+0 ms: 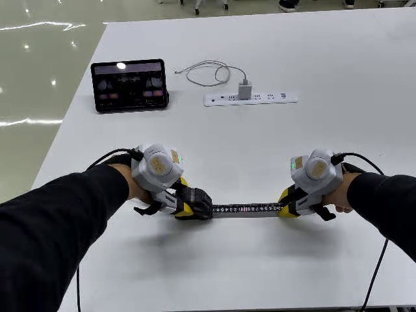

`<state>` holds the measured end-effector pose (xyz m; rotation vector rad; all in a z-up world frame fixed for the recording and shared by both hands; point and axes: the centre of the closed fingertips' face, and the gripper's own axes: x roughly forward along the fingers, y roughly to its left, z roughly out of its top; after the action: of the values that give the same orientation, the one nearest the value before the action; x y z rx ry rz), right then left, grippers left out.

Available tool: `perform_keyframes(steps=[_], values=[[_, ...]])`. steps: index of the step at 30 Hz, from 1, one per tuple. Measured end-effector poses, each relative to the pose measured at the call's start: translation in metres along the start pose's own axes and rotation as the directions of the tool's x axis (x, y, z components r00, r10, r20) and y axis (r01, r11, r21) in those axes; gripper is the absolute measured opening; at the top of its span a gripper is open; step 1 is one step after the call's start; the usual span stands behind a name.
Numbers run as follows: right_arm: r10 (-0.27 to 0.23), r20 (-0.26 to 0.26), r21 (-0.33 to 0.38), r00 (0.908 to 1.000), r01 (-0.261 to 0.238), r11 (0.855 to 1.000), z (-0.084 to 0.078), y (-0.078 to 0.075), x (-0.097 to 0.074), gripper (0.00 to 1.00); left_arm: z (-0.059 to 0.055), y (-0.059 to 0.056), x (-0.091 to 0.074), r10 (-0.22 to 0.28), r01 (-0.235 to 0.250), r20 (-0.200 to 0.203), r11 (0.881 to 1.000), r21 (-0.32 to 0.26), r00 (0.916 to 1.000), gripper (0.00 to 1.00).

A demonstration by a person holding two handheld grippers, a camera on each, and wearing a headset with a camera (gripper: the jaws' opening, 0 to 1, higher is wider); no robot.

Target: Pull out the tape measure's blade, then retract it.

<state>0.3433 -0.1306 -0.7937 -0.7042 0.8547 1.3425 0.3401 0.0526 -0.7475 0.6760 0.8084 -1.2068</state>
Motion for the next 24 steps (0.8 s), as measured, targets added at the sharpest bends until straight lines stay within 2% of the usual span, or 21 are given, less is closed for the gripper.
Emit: perform_keyframes(steps=[24], values=[[-0.009, -0.032, 0.006, 0.9994, 0.009, 1.000, -0.024, -0.008, -0.016, 0.10, 0.000, 0.001, 0.000, 0.004, -0.004, 0.005, 1.000, -0.007, 1.0000, 0.28]])
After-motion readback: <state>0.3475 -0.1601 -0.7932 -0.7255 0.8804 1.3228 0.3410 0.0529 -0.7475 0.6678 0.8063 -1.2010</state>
